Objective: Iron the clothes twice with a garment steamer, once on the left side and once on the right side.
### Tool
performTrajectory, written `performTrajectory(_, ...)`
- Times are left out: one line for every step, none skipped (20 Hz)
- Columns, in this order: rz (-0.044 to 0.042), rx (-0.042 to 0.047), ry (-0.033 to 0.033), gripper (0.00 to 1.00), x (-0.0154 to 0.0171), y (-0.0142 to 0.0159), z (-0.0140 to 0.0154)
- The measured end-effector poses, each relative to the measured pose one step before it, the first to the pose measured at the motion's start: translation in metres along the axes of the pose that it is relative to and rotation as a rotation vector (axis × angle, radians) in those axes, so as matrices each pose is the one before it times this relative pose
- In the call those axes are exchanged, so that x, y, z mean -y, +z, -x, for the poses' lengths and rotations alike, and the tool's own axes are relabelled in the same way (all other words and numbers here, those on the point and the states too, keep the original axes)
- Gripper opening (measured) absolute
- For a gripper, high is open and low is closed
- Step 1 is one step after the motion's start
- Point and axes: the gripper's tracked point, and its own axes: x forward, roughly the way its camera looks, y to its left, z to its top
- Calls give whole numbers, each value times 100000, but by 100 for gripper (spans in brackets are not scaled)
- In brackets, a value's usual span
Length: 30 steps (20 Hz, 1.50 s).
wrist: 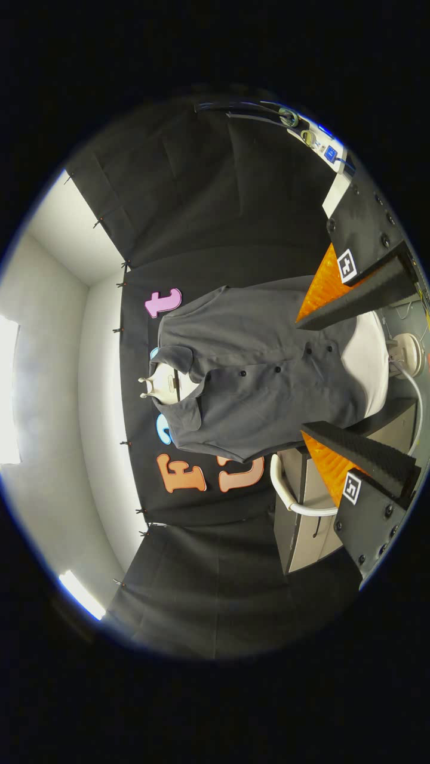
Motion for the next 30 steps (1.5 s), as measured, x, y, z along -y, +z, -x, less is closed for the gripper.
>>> performTrajectory(615,392,-377,98,94,108,90)
performTrajectory(580,235,-338,98,102,73,5)
performTrajectory(338,80,-92,98,-25,131,45)
performTrajectory(237,203,153,98,-77,169,-2)
performTrajectory(152,499,-309,98,4,290,48)
performTrajectory(18,493,-107,98,-68,268,9)
performTrajectory(-217,424,211,98,-160,195,64)
performTrajectory(-538,277,907,98,-403,104,44)
performTrajectory(-844,254,1424,99,-603,0,89)
performTrajectory(-770,-271,584,98,-404,-129,-90)
performTrajectory(-471,-648,150,98,-137,-222,-267)
performTrajectory(-486,-815,-75,98,-273,-180,-223)
performTrajectory(-792,-977,51,98,-354,-122,-393)
performTrajectory(-831,-1115,1025,98,-594,-185,-390)
performTrajectory(-752,-1259,653,99,-542,-63,-501)
performTrajectory(-693,-1122,319,99,-415,-122,-635)
performTrajectory(-469,-1056,637,99,-546,-32,-681)
performTrajectory(-601,-288,1257,99,-763,48,-760)
performTrajectory(-778,918,1494,98,-805,390,-776)
performTrajectory(-1362,2290,2796,98,-1081,681,-720)
performTrajectory(-1964,1798,2310,98,-1071,468,-666)
performTrajectory(-3160,1328,2086,98,-954,464,-749)
performTrajectory(-3750,297,2305,97,-1072,208,-849)
performTrajectory(-2725,-1332,1275,97,-883,-59,-1193)
performTrajectory(-22,-1268,917,97,-658,-111,-1383)
performTrajectory(2884,-1483,-214,97,-550,-207,-1698)
performTrajectory(4760,-1374,-77,97,-646,-377,-1718)
performTrajectory(5158,-2065,-393,98,-900,-613,-1914)
performTrajectory(4003,-2450,-479,98,-1305,-566,-1852)
performTrajectory(1470,-2523,598,98,-1672,-385,-1876)
